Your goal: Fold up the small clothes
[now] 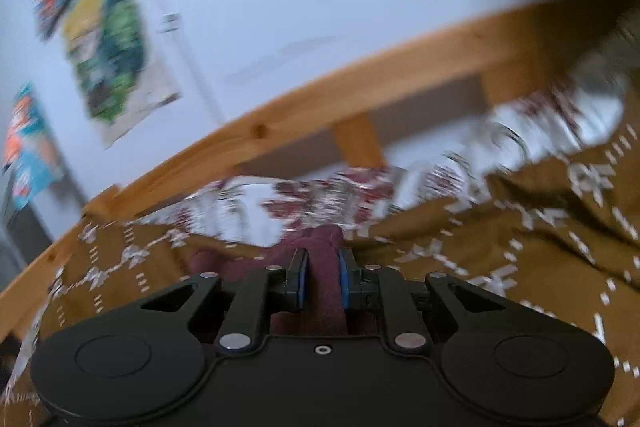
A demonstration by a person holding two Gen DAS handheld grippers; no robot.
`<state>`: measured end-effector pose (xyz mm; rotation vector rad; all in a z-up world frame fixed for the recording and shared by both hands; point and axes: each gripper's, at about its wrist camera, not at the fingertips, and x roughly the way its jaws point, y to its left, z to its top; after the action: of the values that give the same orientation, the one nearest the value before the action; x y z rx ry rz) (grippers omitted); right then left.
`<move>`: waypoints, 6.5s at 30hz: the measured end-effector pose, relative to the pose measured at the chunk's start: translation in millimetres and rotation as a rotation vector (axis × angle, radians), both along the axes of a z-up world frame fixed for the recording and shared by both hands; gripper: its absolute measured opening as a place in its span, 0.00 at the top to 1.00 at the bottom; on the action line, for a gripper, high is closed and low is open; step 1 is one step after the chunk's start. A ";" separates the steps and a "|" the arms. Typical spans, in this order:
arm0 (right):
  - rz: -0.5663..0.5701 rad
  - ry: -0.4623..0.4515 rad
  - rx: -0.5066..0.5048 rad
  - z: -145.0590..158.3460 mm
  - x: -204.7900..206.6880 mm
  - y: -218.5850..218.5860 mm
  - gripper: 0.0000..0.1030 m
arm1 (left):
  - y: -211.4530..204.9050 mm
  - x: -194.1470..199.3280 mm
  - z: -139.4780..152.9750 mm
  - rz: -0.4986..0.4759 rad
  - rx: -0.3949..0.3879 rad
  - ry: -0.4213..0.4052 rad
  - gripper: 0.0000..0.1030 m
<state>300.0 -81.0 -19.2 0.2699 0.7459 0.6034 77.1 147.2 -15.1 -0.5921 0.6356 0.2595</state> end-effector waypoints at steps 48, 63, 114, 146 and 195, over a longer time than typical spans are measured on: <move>-0.122 -0.274 -0.271 26.9 -138.4 -88.9 0.01 | -34.1 -22.0 47.3 0.129 0.166 0.077 0.01; -0.001 -0.296 -0.119 95.3 -201.8 -120.3 0.01 | -72.6 -82.3 80.4 0.094 0.302 0.068 0.01; 0.055 -0.271 -0.227 82.5 -258.9 -138.4 0.01 | -81.4 -111.6 59.9 0.058 0.322 0.122 0.01; 0.025 -0.261 -0.219 82.1 -256.7 -140.4 0.01 | -81.1 -112.1 57.5 0.062 0.329 0.143 0.01; 0.026 -0.261 -0.220 82.2 -256.4 -139.9 0.01 | -81.0 -112.0 54.4 0.042 0.339 0.153 0.01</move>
<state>43.6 -220.9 62.9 -0.0216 0.5583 0.5629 -34.9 66.2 39.3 -0.2613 0.7087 0.4455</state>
